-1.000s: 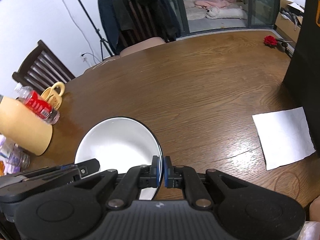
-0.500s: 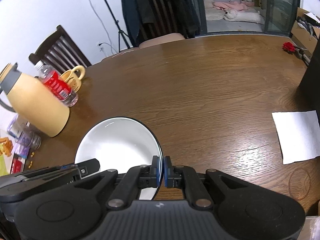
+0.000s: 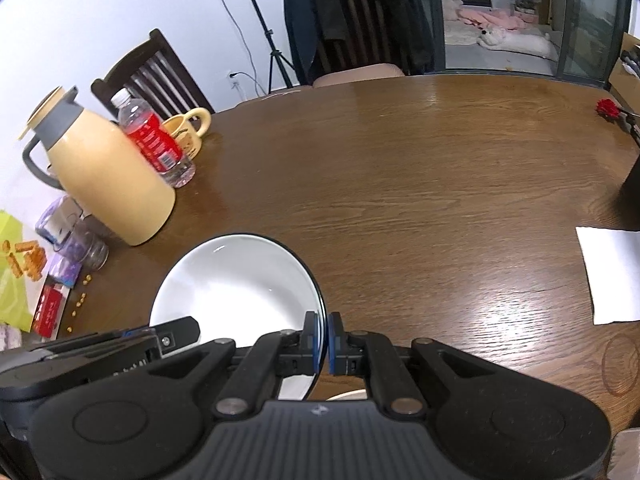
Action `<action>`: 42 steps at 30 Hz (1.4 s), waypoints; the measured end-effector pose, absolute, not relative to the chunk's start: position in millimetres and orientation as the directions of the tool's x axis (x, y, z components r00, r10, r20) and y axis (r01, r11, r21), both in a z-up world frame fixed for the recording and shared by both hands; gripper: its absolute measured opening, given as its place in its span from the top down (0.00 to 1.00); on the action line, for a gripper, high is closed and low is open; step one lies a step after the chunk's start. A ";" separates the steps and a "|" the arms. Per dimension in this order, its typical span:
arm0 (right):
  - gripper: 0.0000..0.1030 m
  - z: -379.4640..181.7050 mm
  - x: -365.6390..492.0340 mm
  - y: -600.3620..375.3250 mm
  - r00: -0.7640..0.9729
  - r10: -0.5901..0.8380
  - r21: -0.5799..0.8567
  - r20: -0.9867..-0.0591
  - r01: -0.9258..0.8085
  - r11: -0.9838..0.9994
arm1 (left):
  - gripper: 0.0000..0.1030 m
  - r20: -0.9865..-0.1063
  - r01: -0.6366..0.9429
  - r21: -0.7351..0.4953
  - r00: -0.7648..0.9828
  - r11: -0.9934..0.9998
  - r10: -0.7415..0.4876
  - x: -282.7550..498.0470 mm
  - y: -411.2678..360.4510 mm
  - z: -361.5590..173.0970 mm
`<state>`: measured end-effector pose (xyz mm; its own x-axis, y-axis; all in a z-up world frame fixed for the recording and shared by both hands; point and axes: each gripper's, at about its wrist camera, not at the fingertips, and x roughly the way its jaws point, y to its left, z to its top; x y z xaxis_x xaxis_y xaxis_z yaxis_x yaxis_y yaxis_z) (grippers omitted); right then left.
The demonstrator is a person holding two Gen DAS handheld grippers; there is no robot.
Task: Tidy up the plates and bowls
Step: 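Carry the white bowl with both tools over the bowl stack beside the vase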
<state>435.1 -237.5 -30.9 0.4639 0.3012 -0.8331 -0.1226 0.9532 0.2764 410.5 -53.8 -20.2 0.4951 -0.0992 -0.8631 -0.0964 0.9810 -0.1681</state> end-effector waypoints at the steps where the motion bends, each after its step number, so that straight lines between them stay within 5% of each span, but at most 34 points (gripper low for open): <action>1: 0.95 -31.1 434.1 -235.5 0.462 0.304 0.278 -0.833 -0.125 0.952 | 0.94 -0.864 -0.098 -0.168 0.494 0.981 -0.098 408.8 -50.7 -20.6; 42: 0.95 -22.0 393.2 -89.8 0.375 0.408 0.281 -0.832 -0.350 0.894 | 0.94 -0.860 -0.340 -0.178 0.510 0.923 0.022 329.7 82.4 -11.4</action>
<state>393.2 -89.8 -22.0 0.3753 0.4081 -0.8322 -0.3496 0.8939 0.2807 329.7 82.4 -11.4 0.5102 0.0219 -0.8598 -0.3401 0.9233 -0.1783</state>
